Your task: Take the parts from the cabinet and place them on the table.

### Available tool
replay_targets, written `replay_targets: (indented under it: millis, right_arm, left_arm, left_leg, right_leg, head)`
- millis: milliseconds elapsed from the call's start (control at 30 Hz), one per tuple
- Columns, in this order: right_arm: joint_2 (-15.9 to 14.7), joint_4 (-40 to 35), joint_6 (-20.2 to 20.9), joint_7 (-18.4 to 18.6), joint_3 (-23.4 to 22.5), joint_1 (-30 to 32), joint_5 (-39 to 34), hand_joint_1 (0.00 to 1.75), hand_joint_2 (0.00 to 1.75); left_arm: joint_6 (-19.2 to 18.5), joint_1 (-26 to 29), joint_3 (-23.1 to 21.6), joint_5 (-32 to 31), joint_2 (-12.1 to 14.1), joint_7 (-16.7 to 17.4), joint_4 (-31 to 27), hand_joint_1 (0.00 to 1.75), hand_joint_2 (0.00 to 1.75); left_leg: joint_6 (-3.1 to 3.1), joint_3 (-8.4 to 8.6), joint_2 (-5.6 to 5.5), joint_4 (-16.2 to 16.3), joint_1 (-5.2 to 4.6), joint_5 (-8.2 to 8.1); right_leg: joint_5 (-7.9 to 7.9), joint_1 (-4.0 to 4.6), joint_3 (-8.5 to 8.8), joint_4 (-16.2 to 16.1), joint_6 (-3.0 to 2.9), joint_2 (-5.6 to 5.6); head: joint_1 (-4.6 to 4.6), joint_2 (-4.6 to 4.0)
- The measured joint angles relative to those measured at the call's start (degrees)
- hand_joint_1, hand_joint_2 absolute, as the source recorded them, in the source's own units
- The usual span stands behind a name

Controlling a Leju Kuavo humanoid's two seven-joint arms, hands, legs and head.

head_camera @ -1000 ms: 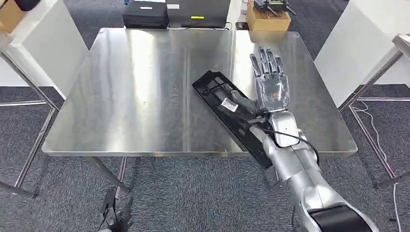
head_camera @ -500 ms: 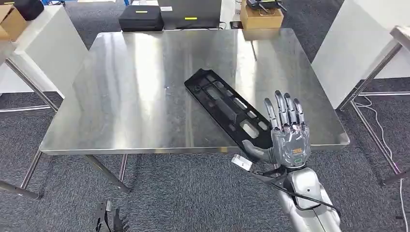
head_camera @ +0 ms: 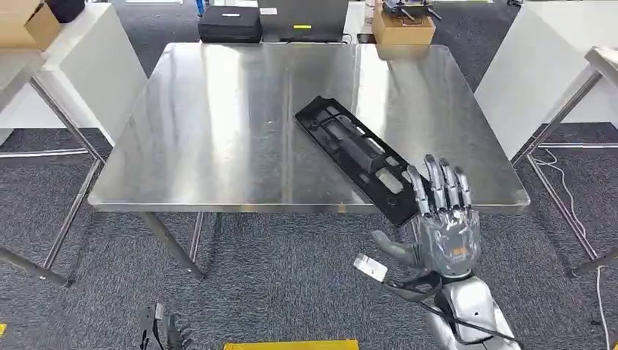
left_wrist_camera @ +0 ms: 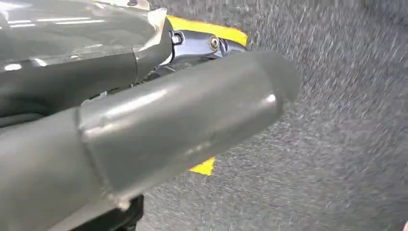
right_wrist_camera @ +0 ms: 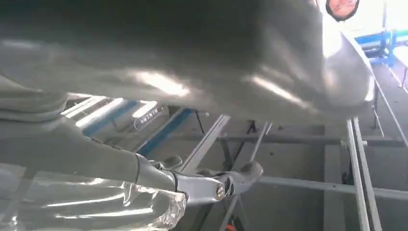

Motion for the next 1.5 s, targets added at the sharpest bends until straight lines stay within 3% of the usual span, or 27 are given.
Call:
replay_targets:
  millis: [67, 100, 167, 233, 267, 300, 333, 433, 467, 567, 633, 700, 767, 800, 833, 900, 967, 1033, 1067, 1133, 1200, 1267, 1300, 1333, 1433, 1467, 1500]
  right_arm:
    - [-0.5, -1.4, 0.0, 0.0, -1.1, 1.9, -0.5, 0.00, 0.00]
    - [-0.7, -2.4, 0.0, 0.0, -1.7, 3.0, -0.8, 0.00, 0.00]
    - [-0.9, -3.6, 0.0, -0.4, -2.6, 5.1, -1.4, 0.00, 0.00]
    - [-1.0, -4.7, 0.0, -0.9, -3.6, 6.6, -2.1, 0.00, 0.00]
    - [-1.0, -5.3, 0.0, -1.4, -4.1, 7.1, -2.7, 0.00, 0.00]
    - [-1.1, -5.8, 0.0, -1.6, -4.6, 7.4, -3.3, 0.00, 0.00]
    - [-1.2, -6.5, 0.0, -2.2, -5.1, 7.7, -4.0, 0.00, 0.00]
    - [-1.3, -7.1, 0.0, -4.4, -6.6, 8.9, -5.4, 0.00, 0.00]
    - [-1.1, -7.1, 0.0, -5.3, -7.0, 9.2, -5.8, 0.00, 0.00]
    - [-0.2, -7.4, 0.0, -7.2, -8.1, 9.9, -6.2, 0.00, 0.00]
    - [0.3, -7.4, 0.0, -7.7, -8.5, 10.2, -6.4, 0.00, 0.00]
    - [0.8, -7.4, 0.0, -8.5, -9.0, 10.4, -6.8, 0.00, 0.00]
    - [1.7, -7.4, 0.0, -9.6, -9.8, 10.4, -7.0, 0.00, 0.00]
    - [2.1, -7.5, 0.0, -10.1, -10.1, 10.4, -7.1, 0.00, 0.00]
    - [2.4, -7.5, 0.0, -10.7, -10.6, 10.5, -7.3, 0.00, 0.00]
    - [3.2, -7.6, 0.0, -11.7, -11.0, 10.5, -8.0, 0.00, 0.00]
    - [3.8, -7.6, 0.0, -12.4, -11.7, 11.0, -8.5, 0.00, 0.00]
    - [4.1, -7.6, 0.0, -13.5, -12.5, 11.5, -10.0, 0.00, 0.00]
    - [4.1, -7.6, 0.0, -13.9, -12.9, 11.5, -10.7, 0.00, 0.00]
    - [4.1, -7.6, 0.0, -14.3, -13.7, 11.8, -11.4, 0.00, 0.00]
    - [4.1, -7.6, 0.0, -14.5, -14.0, 12.0, -11.6, 0.00, 0.00]
    - [4.1, -7.6, 0.0, -14.6, -14.2, 12.0, -11.7, 0.00, 0.00]
    - [4.1, -7.6, 0.0, -14.6, -14.3, 12.0, -11.7, 0.00, 0.00]
    - [4.1, -7.7, 0.0, -14.6, -14.5, 12.0, -11.7, 0.00, 0.00]
    - [4.1, -7.9, 0.0, -15.8, -14.9, 12.0, -12.6, 0.00, 0.00]
    - [4.2, -7.9, 0.0, -17.3, -15.2, 12.0, -13.5, 0.00, 0.00]
    - [4.7, -7.8, 0.0, -19.2, -15.6, 11.8, -14.3, 0.00, 0.00]
  left_arm:
    - [0.6, -0.6, 0.1, 0.3, -0.7, 0.2, -0.2, 0.00, 0.00]
    - [0.9, -0.8, 0.1, 0.6, -1.2, 0.2, -0.3, 0.00, 0.00]
    - [1.0, -0.7, 0.1, 1.1, -1.8, 0.1, -0.3, 0.00, 0.00]
    - [1.0, -0.7, 0.1, 1.6, -2.2, -0.2, -0.3, 0.00, 0.00]
    - [1.0, -0.7, 0.1, 1.9, -2.4, -0.4, -0.3, 0.00, 0.00]
    - [1.1, -0.7, 0.1, 2.0, -2.7, -0.6, -0.5, 0.00, 0.00]
    - [1.2, -0.7, 0.1, 2.1, -2.9, -0.8, -0.5, 0.00, 0.00]
    - [1.5, -0.7, 0.1, 2.5, -3.4, -1.0, -0.7, 0.00, 0.00]
    - [1.6, -0.7, 0.1, 2.6, -3.3, -1.1, -0.7, 0.00, 0.00]
    - [1.7, -0.8, -0.1, 3.2, -3.4, -1.1, -0.7, 0.00, 0.00]
    - [1.7, -0.8, -0.2, 3.2, -3.3, -1.1, -0.7, 0.00, 0.00]
    - [1.8, -0.9, -0.5, 3.3, -3.3, -1.1, -0.7, 0.00, 0.00]
    - [2.1, -1.2, -0.7, 3.4, -3.3, -1.1, -0.7, 0.00, 0.00]
    - [2.2, -1.6, -1.0, 3.4, -3.5, -1.1, -0.7, 0.00, 0.00]
    - [2.2, -2.0, -1.3, 3.5, -3.5, -1.1, -0.7, 0.00, 0.00]
    - [2.4, -2.3, -1.7, 3.7, -3.5, -1.1, -0.7, 0.00, 0.00]
    - [2.6, -2.4, -2.3, 3.8, -3.7, -1.1, -0.7, 0.00, 0.00]
    - [2.6, -2.9, -2.6, 3.9, -3.7, -1.1, -0.7, 0.00, 0.00]
    - [2.7, -3.0, -2.8, 3.9, -3.7, -1.1, -0.7, 0.00, 0.00]
    - [2.8, -3.0, -3.1, 4.0, -3.8, -1.1, -0.7, 0.00, 0.00]
    - [2.8, -3.0, -3.4, 4.2, -3.8, -1.1, -0.7, 0.00, 0.00]
    - [2.8, -3.1, -3.5, 4.2, -3.8, -1.1, -0.7, 0.00, 0.00]
    - [2.8, -3.2, -3.6, 4.2, -3.8, -1.1, -0.7, 0.00, 0.00]
    - [2.8, -3.2, -3.7, 4.3, -3.9, -1.1, -0.7, 0.00, 0.00]
    - [2.8, -3.3, -3.7, 4.4, -4.0, -1.1, -0.7, 0.00, 0.00]
    - [2.8, -3.2, -3.8, 4.5, -3.9, -1.1, -0.7, 0.00, 0.00]
    - [2.8, -3.2, -3.8, 4.9, -3.8, -1.1, -0.7, 0.00, 0.00]
  left_leg:
    - [0.62, -1.69, 0.21, 0.0, -0.28, 1.19]
    - [0.77, -2.60, 0.28, 0.0, -0.54, 1.82]
    - [0.96, -4.36, 0.43, 0.1, -1.06, 3.09]
    - [1.02, -6.04, 0.46, 0.2, -1.55, 4.33]
    - [0.99, -6.64, 0.45, 0.3, -1.69, 4.94]
    - [0.82, -6.91, 0.45, 0.4, -1.84, 5.31]
    - [0.59, -7.06, 0.46, 0.5, -2.06, 5.81]
    - [-0.09, -7.01, 0.47, 0.2, -1.76, 7.15]
    - [-0.47, -7.53, 0.19, 0.6, -1.65, 6.63]
    - [-2.07, -9.95, 0.21, 9.1, -0.85, -3.44]
    - [-2.92, -11.41, 0.22, 17.3, -0.04, -6.31]
    - [-3.62, -9.24, 0.25, 17.0, 0.70, -3.19]
    - [-4.38, -2.85, 0.28, 8.8, 1.39, 0.04]
    - [-4.92, 0.39, 0.16, 3.4, 1.63, -1.97]
    - [-4.32, 1.97, -0.24, 1.0, 0.97, -2.88]
    - [-3.32, 1.16, -0.15, 1.4, 0.57, -2.50]
    - [-1.39, 0.01, 0.09, 0.7, 0.10, -1.18]
    - [0.30, -1.42, 0.40, 0.6, 0.18, 0.32]
    - [0.46, -2.31, 0.42, 0.6, 0.09, 1.06]
    - [0.70, -4.18, 0.55, 0.7, -0.23, 2.75]
    - [0.70, -6.42, 0.66, 0.8, -0.61, 4.50]
    - [0.57, -8.23, 0.64, 0.8, -0.93, 5.99]
    - [0.47, -8.71, 0.62, 0.9, -0.95, 6.77]
    - [0.08, -9.18, 0.43, 0.9, -1.27, 7.40]
    - [-0.93, -9.08, 0.56, 0.0, -0.92, 9.43]
    - [-1.40, -9.23, 0.45, -0.4, -1.05, 10.19]
    - [-1.71, -10.00, 0.15, 0.6, -0.66, 8.28]
  right_leg:
    - [-6.59, 0.25, -2.33, 8.3, -1.29, 0.16]
    - [-8.91, 0.38, -3.18, 12.8, -1.36, 0.17]
    - [-8.60, 0.92, -2.19, 16.6, -0.52, 0.18]
    - [-5.53, 1.56, 3.16, 11.6, 0.08, 0.18]
    - [-5.27, 1.77, 7.62, 5.9, -0.47, 0.20]
    - [-7.28, 2.17, 11.44, 0.3, -1.58, 0.20]
    - [-8.44, 2.65, 13.84, -3.9, -2.03, 0.15]
    - [-7.38, 2.76, 12.74, -3.6, -2.87, 0.24]
    - [-6.53, 1.27, 12.42, -3.8, -3.40, 0.03]
    - [-4.59, 1.39, 10.78, -3.7, -4.38, -0.12]
    - [-3.15, 1.30, 8.96, -3.5, -4.07, -0.14]
    - [-2.19, 0.93, 7.23, -3.0, -3.44, -0.18]
    - [-1.65, 0.35, 5.53, -2.0, -2.61, -0.17]
    - [-1.37, 0.50, 4.91, -1.4, -2.18, -0.21]
    - [-0.99, 0.58, 4.47, -1.1, -1.61, -0.20]
    - [-0.15, 0.76, 4.48, -1.3, -0.47, -0.28]
    - [1.03, 0.89, 4.08, -1.9, 0.69, -0.21]
    - [-4.29, 0.45, 2.12, 2.1, -0.46, -0.06]
    - [-7.63, 0.51, 0.80, 5.9, -0.93, 0.01]
    - [-11.70, 0.69, -1.01, 14.6, -0.55, 0.19]
    - [-9.54, 0.85, 0.78, 16.4, 0.80, 0.23]
    - [-6.57, 1.15, 6.65, 9.5, 1.29, 0.23]
    - [-6.93, 1.30, 10.94, 3.7, 0.61, 0.29]
    - [-9.40, 1.93, 14.94, -2.7, -0.61, 0.24]
    - [-8.97, 2.64, 14.09, -3.7, -2.21, 0.29]
    - [-8.03, 2.24, 13.58, -4.0, -2.84, 0.22]
    - [-7.08, 1.17, 13.14, -4.1, -3.26, -0.17]
  head:
    - [0.68, -0.02]
    - [0.66, -0.02]
    - [0.85, -0.02]
    - [0.83, -0.02]
    - [0.83, 0.00]
    - [0.74, -0.02]
    - [0.76, 0.00]
    - [0.59, -0.02]
    - [0.83, -0.02]
    - [0.15, -0.02]
    - [0.15, -0.02]
    - [0.15, -0.02]
    - [0.13, -0.02]
    - [0.06, -0.02]
    - [-0.13, -0.02]
    - [-0.07, -0.02]
    - [-0.13, -0.02]
    - [0.28, -0.02]
    - [0.48, -0.02]
    - [0.63, -0.02]
    - [0.65, -0.02]
    - [0.66, -0.02]
    - [0.66, -0.02]
    - [0.72, -0.02]
    - [0.46, -0.02]
    - [0.37, -0.02]
    - [0.61, -0.02]
